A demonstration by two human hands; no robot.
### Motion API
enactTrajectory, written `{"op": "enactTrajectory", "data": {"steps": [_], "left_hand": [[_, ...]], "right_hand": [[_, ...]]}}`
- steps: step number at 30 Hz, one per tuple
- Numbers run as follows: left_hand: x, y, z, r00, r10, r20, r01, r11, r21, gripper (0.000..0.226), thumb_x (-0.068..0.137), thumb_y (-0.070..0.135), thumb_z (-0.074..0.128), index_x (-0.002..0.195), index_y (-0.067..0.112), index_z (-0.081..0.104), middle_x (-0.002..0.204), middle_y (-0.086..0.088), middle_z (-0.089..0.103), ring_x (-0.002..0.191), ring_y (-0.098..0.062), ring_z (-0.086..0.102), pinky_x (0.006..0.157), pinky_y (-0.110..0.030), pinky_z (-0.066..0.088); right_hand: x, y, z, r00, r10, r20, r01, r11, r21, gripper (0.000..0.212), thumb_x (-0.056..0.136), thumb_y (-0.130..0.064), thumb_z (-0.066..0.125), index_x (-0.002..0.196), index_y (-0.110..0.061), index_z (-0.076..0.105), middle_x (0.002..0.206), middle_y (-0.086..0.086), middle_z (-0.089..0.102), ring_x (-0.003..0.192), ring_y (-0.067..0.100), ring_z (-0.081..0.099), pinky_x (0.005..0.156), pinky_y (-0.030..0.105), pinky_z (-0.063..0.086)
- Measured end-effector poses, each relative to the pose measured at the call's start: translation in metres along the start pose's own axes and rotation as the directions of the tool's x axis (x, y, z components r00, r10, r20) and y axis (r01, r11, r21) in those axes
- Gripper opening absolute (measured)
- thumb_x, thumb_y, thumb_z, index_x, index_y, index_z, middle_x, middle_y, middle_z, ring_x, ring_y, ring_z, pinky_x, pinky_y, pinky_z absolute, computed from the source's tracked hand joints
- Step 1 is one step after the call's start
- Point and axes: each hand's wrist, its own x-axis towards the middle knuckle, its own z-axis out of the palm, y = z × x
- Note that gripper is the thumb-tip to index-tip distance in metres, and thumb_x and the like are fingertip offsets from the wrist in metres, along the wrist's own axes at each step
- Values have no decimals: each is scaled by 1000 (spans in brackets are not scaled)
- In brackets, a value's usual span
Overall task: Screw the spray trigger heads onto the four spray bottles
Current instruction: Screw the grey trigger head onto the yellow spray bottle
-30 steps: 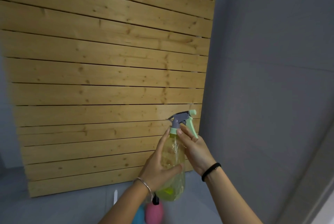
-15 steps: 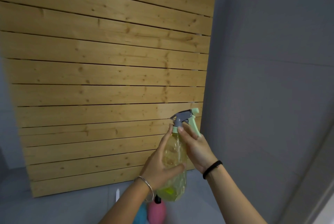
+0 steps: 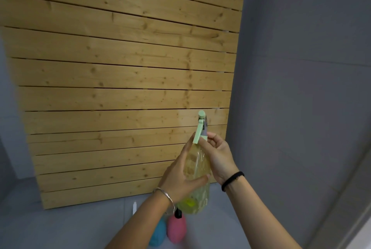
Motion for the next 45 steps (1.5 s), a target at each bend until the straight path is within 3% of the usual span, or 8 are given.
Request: {"op": "enactTrajectory", "data": {"steps": [5,10,21,26,30,35,39,45], "left_hand": [[1,2,1,994,-75,78,89,979,-183,101,74,38,73,141,46,-2,113,25,55,98,7,61,83,-17,50],[8,4,-6,954,-225,200,284,891,-353,46,77,21,75,118,17,53,98,0,69,79,-4,69,68,-18,54],[7,10,-16,946,-185,267,297,827,-478,48,72,43,74,114,24,62,111,-5,72,100,-17,69,82,-27,55],[9,10,-2,985,-172,14,165,918,-361,53,67,32,82,109,23,52,107,-2,68,90,-8,67,71,-17,53],[12,11,-17,938,-208,278,322,818,-476,56,69,57,70,114,24,63,108,1,72,97,-13,69,86,-30,53],[13,7,-7,985,-174,16,166,904,-394,53,61,45,81,103,23,59,99,3,70,83,-5,68,69,-19,54],[9,5,-17,915,-194,353,352,809,-470,46,71,52,71,107,24,66,99,4,72,89,-9,69,81,-26,54],[14,3,-12,947,-155,280,273,848,-454,66,53,64,76,109,31,63,101,9,71,88,-3,69,71,-17,53]], "right_hand": [[1,-4,-3,998,13,69,-8,997,-73,34,80,-23,70,107,-2,64,95,9,72,91,17,68,83,38,56],[-2,-4,-8,992,52,112,-60,995,75,35,86,-17,64,117,-3,58,106,15,70,91,16,70,78,35,57],[0,-19,-7,992,-25,123,0,980,199,31,79,-19,65,109,-9,64,103,7,73,97,17,69,73,30,58],[1,-11,-3,996,-18,89,4,987,161,22,85,-16,63,106,-11,66,106,7,73,103,16,67,84,35,56],[3,-12,-7,991,12,130,-48,958,282,40,77,-23,67,113,-8,61,106,4,72,100,13,68,71,27,56],[5,-3,-8,991,16,133,-55,955,293,23,75,-24,71,95,-14,70,108,4,72,103,13,67,75,30,56],[4,1,-11,991,27,131,-63,958,281,27,76,-28,68,100,-15,71,101,1,74,102,11,67,72,27,56],[2,-4,-9,987,52,152,-98,946,308,46,74,-28,69,114,-9,61,105,3,72,101,10,67,72,29,57]]}}
